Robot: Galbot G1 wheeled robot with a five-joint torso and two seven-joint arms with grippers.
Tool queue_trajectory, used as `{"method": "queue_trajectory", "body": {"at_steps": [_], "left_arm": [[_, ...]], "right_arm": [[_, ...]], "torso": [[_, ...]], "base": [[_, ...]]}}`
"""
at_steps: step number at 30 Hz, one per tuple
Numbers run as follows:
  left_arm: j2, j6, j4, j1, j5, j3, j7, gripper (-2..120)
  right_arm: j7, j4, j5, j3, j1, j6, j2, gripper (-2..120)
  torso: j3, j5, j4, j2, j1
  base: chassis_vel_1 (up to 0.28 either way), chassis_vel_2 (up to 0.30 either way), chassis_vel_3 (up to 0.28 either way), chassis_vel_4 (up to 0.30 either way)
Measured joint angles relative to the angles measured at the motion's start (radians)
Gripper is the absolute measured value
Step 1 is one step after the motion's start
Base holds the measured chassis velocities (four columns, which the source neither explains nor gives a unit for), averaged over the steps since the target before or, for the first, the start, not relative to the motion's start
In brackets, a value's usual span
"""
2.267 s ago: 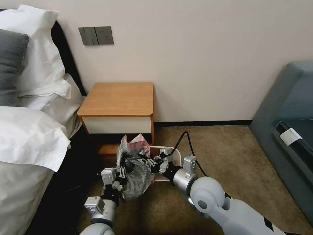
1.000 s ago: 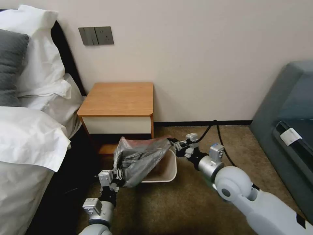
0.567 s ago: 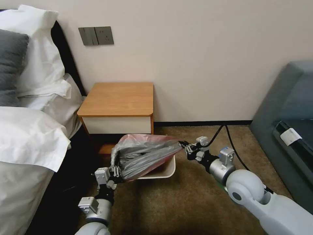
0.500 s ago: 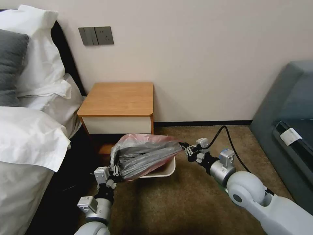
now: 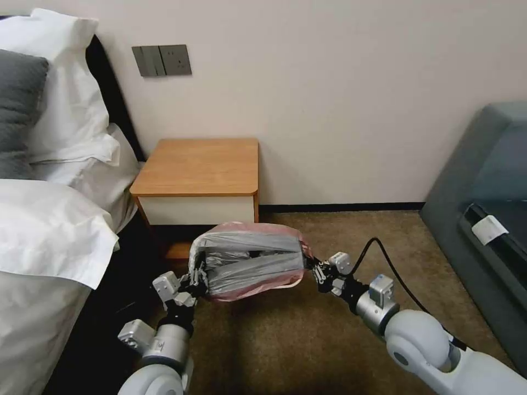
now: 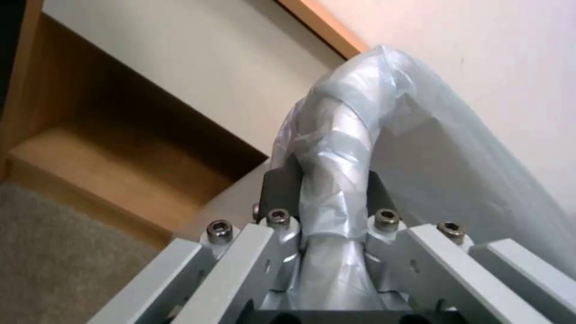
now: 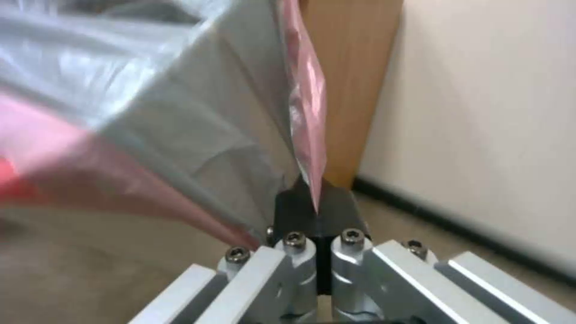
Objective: Pick up the garbage bag from the table and place it over the trash can.
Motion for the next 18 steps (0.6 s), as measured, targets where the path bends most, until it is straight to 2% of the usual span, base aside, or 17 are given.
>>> {"method": "queue_trajectory", "body": {"at_steps": [1,3,4,6,18], "left_arm": [[0.0,0.0,0.0,0.0,0.0,0.0,0.0,8],[-0.007,0.01,-0.015,0.003,-0.035,0.002,-0.01,9],[-0.007,0.01,-0.015,0.003,-0.035,0.002,-0.01,9],[-0.018,0.017,-0.02,0.005,-0.056,0.014,-0.017,9],[-0.055,0.035,-0.047,0.024,-0.122,0.068,-0.039,11]], "right_arm": [[0.0,0.0,0.0,0.0,0.0,0.0,0.0,0],[0.022,-0.046,-0.166,-0.004,0.004,0.083,0.034,0],[0.022,-0.046,-0.166,-0.004,0.004,0.083,0.034,0],[0.043,-0.087,-0.298,-0.009,0.011,0.137,0.067,0],[0.104,-0.164,-0.534,-0.015,0.011,0.23,0.127,0]], "torso": [[0.0,0.0,0.0,0.0,0.0],[0.0,0.0002,0.0,0.0,0.0],[0.0,0.0002,0.0,0.0,0.0],[0.0,0.0002,0.0001,0.0,0.0],[0.0,0.0,-0.0001,0.0,0.0]], "base": [[0.0,0.0,0.0,0.0],[0.0,0.0,0.0,0.0],[0.0,0.0,0.0,0.0],[0.0,0.0,0.0,0.0],[0.0,0.0,0.0,0.0]]}}
